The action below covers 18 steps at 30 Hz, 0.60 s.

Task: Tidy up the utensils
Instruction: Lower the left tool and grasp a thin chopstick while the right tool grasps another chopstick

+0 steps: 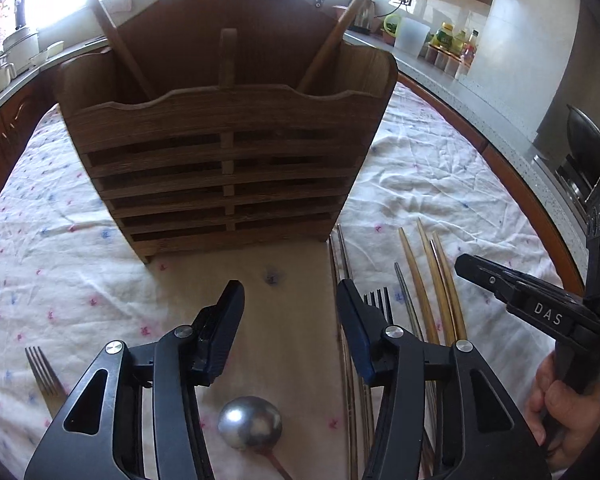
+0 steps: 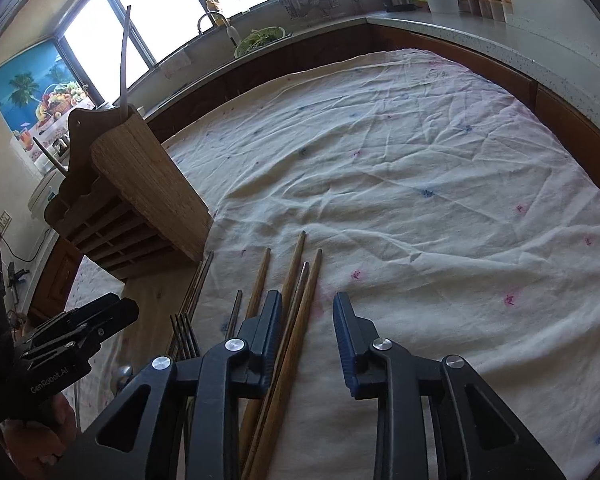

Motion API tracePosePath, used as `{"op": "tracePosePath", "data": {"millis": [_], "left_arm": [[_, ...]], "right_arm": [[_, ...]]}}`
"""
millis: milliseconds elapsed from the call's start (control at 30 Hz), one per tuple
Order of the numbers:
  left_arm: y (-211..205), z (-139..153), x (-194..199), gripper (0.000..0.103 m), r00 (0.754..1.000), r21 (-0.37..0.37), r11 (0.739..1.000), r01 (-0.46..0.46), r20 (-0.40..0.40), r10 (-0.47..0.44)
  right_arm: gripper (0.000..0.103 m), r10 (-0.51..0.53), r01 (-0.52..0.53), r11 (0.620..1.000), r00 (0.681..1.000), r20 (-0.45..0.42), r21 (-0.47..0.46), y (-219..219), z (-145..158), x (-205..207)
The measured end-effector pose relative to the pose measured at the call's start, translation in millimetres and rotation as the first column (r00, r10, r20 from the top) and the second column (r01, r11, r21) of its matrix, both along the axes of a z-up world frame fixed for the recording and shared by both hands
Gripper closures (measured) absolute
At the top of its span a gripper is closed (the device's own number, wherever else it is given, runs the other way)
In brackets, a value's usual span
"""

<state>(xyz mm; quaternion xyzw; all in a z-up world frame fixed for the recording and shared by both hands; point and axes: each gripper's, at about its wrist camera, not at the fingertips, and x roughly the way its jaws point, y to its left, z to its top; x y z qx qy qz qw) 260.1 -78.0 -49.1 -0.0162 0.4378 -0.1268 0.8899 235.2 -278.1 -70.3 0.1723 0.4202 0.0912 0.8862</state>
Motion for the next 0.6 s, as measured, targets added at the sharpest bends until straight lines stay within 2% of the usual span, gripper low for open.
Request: {"op": "tracePosePath", "data": {"millis": [100,300,500,533,600], "left_arm": [[-9,-6,7,0.061,1.0,0.019,1.0,0.024,-0.018,-0.024],[-24,-19,17,0.075,0.995,0.036,0.997,0.074,-0.065,-0.071],[-28,-19,11,0.079,0.994,0.08,0.992,0.103,-0.048,-0.099],[-28,-19,9,0.087,0.994,0.087,0.991,0.106,-0.049,-0.102],[-26,-20,3,0.095,0.993,0.11,0.988,0.109,-0.044,-0.105]], "right_arm": [[0.085,0.005,-0.006,1.0,1.0,-0.02,-0.012,2,-5,7],[0.089,0.012,-0.013,0.999,1.0,-0.026,-0.031,3,-6,15],[0.092,0.027,-0.029,0.996,0.999,-0.026,-0.087,10,-6,20],[0.093,0.032,-0.034,0.994,0.999,-0.024,-0.1,11,-6,19],[0.095,0.043,-0.046,0.993,0.999,-0.025,-0.112,13,-6,16]]}}
